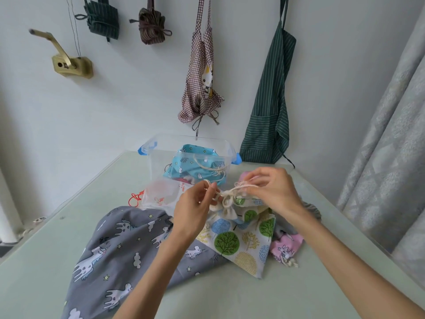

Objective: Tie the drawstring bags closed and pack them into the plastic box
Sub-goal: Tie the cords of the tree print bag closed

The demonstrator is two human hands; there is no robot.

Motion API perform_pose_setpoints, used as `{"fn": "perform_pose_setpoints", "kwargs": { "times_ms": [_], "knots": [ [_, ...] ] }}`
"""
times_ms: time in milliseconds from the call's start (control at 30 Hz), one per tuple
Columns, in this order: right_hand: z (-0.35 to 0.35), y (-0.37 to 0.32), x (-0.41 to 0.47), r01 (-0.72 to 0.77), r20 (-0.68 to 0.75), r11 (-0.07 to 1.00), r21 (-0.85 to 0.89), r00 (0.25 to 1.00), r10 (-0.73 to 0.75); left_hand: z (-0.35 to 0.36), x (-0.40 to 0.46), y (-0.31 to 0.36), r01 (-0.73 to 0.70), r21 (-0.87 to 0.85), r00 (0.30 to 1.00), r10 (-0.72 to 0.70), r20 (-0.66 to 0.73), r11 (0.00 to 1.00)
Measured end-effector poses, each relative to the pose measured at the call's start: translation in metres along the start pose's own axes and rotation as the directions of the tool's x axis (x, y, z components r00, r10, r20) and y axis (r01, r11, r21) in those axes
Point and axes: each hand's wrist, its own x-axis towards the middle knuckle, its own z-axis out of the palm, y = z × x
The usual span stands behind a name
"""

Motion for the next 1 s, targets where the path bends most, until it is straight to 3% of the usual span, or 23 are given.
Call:
{"fn": "perform_pose_setpoints", "kwargs": {
  "times_ms": [33, 100, 133, 200, 267, 333, 367, 400, 433, 500, 567, 633, 700, 767, 867, 1000],
  "knots": [
    [-0.001, -0.003, -0.001, 0.187, -0.111, 0.958, -0.218, 0.970, -0.214, 0.000, -0.001, 0.000, 0.011, 0.039, 1.000, -0.011, 0.003, 0.999],
    [-0.002, -0.003, -0.002, 0.400, -0.152, 0.687, -0.607, 0.790, -0.594, 0.000, -0.001, 0.003, 0.031, 0.034, 1.000, -0.031, 0.004, 0.999],
    [-0.002, -0.001, -0.002, 0.410, -0.136, 0.581, -0.703, 0.724, -0.676, 0.000, -0.001, 0.005, 0.034, 0.024, 0.999, -0.034, 0.000, 0.999],
    [-0.003, 0.003, -0.003, 0.357, -0.112, 0.517, -0.778, 0.732, -0.672, -0.001, 0.000, 0.010, 0.029, 0.025, 1.000, -0.028, -0.008, 0.999],
    [-0.007, 0.009, -0.003, 0.270, -0.045, 0.504, -0.820, 0.848, -0.528, 0.000, -0.001, 0.012, 0.025, 0.033, 1.000, -0.024, -0.019, 0.999],
    [-0.014, 0.014, -0.001, 0.112, 0.068, 0.474, -0.874, 0.992, -0.110, -0.001, -0.001, 0.012, 0.044, 0.021, 0.999, -0.043, -0.033, 0.999],
    [-0.020, 0.015, 0.002, 0.035, 0.113, 0.441, -0.897, 0.982, 0.152, -0.002, -0.001, 0.012, 0.057, 0.011, 0.998, -0.056, -0.030, 0.998],
    [-0.027, 0.014, 0.004, -0.011, 0.162, 0.431, -0.902, 0.918, 0.361, -0.003, -0.001, 0.011, 0.066, 0.003, 0.998, -0.066, -0.021, 0.998],
    [-0.034, 0.013, 0.007, -0.039, 0.223, 0.466, -0.884, 0.841, 0.493, -0.003, -0.001, 0.010, 0.072, -0.003, 0.997, -0.072, -0.009, 0.997],
    [-0.046, 0.005, 0.011, -0.053, 0.388, 0.627, -0.777, 0.744, 0.544, -0.004, 0.000, 0.010, 0.074, -0.014, 0.997, -0.074, 0.012, 0.997],
    [-0.052, -0.008, 0.011, -0.039, 0.503, 0.816, -0.577, 0.770, 0.393, -0.002, -0.001, 0.011, 0.070, -0.024, 0.997, -0.069, 0.027, 0.997],
    [-0.043, -0.018, 0.007, 0.037, 0.502, 0.931, -0.362, 0.850, 0.162, -0.001, -0.001, 0.011, 0.066, -0.022, 0.997, -0.065, 0.037, 0.998],
    [-0.027, -0.020, 0.002, 0.124, 0.480, 0.941, -0.315, 0.876, 0.045, -0.001, -0.001, 0.010, 0.058, -0.022, 0.998, -0.057, 0.037, 0.998],
    [-0.009, -0.014, -0.004, 0.185, 0.465, 0.896, -0.403, 0.885, 0.026, -0.001, -0.001, 0.010, 0.053, -0.028, 0.998, -0.052, 0.040, 0.998],
    [0.006, 0.001, -0.011, 0.211, 0.290, 0.842, -0.496, 0.955, -0.068, -0.002, 0.000, 0.008, 0.035, -0.012, 0.999, -0.035, 0.037, 0.999],
    [0.014, 0.019, -0.019, 0.209, 0.103, 0.875, -0.436, 0.978, -0.182, 0.000, -0.001, 0.007, 0.062, -0.106, 0.998, -0.059, 0.027, 0.992]
  ]
}}
